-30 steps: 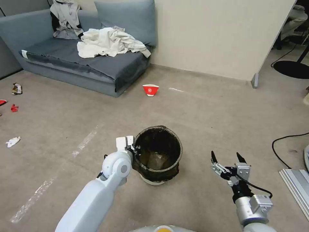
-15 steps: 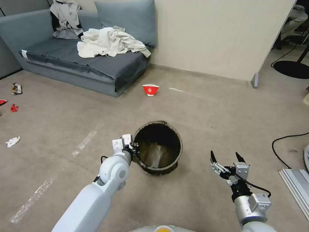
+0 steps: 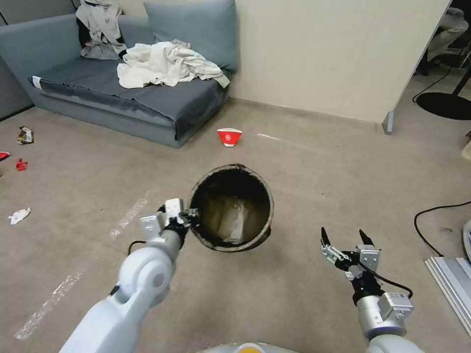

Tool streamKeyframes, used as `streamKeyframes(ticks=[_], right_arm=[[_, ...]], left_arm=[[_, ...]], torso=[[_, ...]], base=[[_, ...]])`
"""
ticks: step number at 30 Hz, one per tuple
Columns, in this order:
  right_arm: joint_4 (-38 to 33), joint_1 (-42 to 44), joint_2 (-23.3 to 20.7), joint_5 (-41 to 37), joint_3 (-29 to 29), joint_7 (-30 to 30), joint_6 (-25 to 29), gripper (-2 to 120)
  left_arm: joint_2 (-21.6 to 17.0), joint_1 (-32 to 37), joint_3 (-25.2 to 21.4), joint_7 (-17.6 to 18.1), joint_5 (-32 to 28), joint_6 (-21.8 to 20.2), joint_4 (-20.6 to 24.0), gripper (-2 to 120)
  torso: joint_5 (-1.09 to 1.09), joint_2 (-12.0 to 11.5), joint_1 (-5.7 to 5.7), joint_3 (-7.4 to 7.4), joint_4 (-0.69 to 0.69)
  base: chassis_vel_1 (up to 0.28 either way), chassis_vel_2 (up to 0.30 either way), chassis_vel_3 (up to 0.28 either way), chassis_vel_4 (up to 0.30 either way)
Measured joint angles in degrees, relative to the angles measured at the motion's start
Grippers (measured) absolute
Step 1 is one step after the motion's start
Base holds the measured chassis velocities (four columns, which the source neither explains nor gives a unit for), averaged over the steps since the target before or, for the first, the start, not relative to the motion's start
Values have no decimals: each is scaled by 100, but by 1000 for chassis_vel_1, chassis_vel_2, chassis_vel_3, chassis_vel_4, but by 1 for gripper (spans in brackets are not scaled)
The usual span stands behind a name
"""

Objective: Pick up the trash can from the floor.

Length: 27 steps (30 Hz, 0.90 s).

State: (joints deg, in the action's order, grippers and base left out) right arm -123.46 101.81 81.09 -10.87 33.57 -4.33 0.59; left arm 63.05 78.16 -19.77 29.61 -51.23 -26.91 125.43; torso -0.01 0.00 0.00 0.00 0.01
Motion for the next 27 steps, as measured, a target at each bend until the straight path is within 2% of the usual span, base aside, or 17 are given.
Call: streamKeyframes(ticks=[3,8,11,18,27], right_arm=[[8,-26,43,1,-2,7,6,100],[68,-56,110,2,-15,46,18,100],[119,-106,178,13,-58,77,37,100],[121,-152,201,27,-139,77,39,100],[121,-157,215,39,-141,77,44,100]], left_arm=[[-26,504,-442,107,-6,-83,437,1],[-17,751,-653,282,-27,-188,646,1],[22,1044,-940,459,-54,-260,840,1],[66,1233,-1183,477,-131,-273,911,1],[95,1156,-1106,485,-129,-285,854,1]], torso=[[1,0,0,0,0],[0,0,-1,0,-2],[1,0,0,0,0],[1,0,-1,0,0],[1,0,0,0,-1]], base=[[0,0,0,0],[0,0,0,0],[0,0,0,0],[0,0,0,0],[0,0,0,0]])
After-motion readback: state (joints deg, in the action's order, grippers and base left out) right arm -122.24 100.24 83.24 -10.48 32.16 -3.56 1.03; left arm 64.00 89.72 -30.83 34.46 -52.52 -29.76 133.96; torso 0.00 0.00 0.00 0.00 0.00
